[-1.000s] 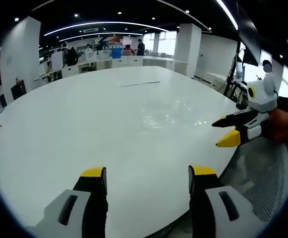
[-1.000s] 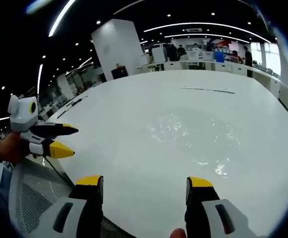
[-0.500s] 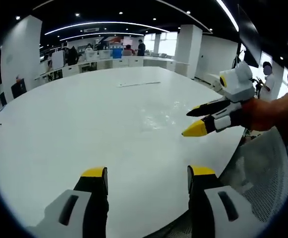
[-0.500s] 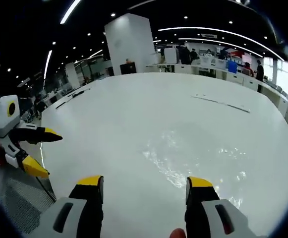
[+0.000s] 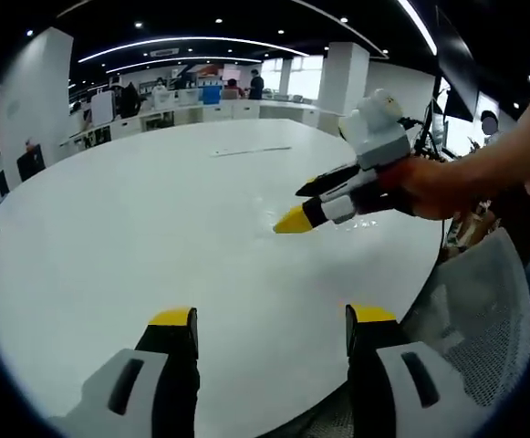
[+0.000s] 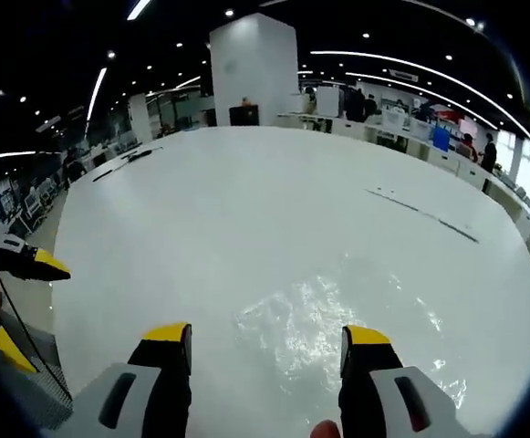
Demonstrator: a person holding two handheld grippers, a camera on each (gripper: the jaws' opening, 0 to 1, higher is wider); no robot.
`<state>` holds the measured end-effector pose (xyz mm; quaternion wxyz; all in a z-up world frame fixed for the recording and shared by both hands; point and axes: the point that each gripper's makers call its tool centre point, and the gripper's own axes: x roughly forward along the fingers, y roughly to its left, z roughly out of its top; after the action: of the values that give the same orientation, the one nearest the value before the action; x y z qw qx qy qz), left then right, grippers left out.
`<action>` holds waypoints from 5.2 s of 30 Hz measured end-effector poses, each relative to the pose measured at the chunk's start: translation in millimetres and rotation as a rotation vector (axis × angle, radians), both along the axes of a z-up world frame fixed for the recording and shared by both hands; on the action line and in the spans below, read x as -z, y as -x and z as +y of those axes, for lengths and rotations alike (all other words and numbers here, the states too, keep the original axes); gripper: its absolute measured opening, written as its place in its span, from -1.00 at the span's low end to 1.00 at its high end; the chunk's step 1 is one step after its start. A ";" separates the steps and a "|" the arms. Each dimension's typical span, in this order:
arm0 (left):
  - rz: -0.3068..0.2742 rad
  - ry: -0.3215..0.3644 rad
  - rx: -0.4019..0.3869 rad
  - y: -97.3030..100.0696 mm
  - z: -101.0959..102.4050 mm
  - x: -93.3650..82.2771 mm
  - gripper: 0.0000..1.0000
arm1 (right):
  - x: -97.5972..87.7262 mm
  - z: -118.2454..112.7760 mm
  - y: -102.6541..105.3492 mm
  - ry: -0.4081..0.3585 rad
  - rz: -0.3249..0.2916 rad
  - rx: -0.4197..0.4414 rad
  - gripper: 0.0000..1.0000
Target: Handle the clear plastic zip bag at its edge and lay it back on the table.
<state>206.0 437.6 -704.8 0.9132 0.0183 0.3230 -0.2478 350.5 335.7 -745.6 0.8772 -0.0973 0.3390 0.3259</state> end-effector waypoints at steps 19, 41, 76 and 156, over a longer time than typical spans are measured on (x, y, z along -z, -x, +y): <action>0.030 0.004 -0.002 1.1 1.6 7.2 0.27 | 24.8 0.3 -25.8 0.043 0.006 0.068 0.23; 0.056 0.002 0.015 5.2 -3.9 7.9 0.25 | 30.8 -4.8 -29.9 0.007 0.003 0.065 -0.18; 0.100 0.013 0.026 7.9 -5.2 15.2 0.19 | -5.7 -19.3 -7.8 -0.006 -0.039 0.002 -1.00; 0.226 0.375 -0.226 -88.7 1.5 -8.2 -0.99 | -54.5 46.5 182.5 0.241 -0.350 -0.704 -1.00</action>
<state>294.7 439.1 -696.6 0.8806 -0.2153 0.3715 -0.2003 168.1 382.1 -691.1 0.7388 -0.3632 0.1666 0.5427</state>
